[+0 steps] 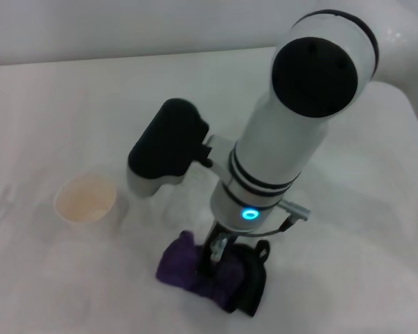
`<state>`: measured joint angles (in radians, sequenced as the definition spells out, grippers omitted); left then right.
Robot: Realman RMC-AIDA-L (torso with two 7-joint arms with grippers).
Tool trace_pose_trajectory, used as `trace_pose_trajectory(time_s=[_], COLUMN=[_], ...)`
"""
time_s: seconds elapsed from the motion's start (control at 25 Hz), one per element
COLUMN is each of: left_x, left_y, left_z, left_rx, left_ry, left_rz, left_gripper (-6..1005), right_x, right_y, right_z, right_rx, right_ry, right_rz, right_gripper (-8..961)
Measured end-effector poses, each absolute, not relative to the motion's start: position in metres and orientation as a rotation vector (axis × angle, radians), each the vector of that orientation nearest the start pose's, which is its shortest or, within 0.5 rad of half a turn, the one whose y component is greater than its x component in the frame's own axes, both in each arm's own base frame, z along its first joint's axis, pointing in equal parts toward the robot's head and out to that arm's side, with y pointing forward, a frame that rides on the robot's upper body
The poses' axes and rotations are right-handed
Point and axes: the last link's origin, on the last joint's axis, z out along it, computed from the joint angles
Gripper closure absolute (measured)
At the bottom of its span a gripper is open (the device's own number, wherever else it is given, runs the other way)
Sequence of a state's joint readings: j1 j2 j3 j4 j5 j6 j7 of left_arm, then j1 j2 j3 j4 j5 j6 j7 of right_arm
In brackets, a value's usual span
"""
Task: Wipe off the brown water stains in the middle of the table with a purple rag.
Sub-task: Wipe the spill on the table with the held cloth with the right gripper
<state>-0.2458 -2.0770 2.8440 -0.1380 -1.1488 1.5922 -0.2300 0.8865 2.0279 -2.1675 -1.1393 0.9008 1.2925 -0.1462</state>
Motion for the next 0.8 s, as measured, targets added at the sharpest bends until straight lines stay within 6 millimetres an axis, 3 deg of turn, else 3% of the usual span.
trace_pose_trajectory(time_s=[0.16,0.4,0.8], left_x=[-0.371,-0.371,-0.372], left_y=[0.230,0.230,0.230], left_z=[0.022,0.022,0.023], left_rx=[-1.715,-1.715,-1.716], left_ry=[-0.293,-0.295,-0.292], left_rz=[-0.655,-0.651,-0.644], left_gripper=[112,112,112], right_x=[0.114,0.120,0.135], right_y=[0.298,0.322,0.361], right_z=[-0.134,-0.134,-0.111], right_rx=[-2.827,-2.743,-2.510], right_ry=[0.740,0.716,0.704], right_rz=[-0.810,-0.822,-0.912], right_gripper=[857,856,856])
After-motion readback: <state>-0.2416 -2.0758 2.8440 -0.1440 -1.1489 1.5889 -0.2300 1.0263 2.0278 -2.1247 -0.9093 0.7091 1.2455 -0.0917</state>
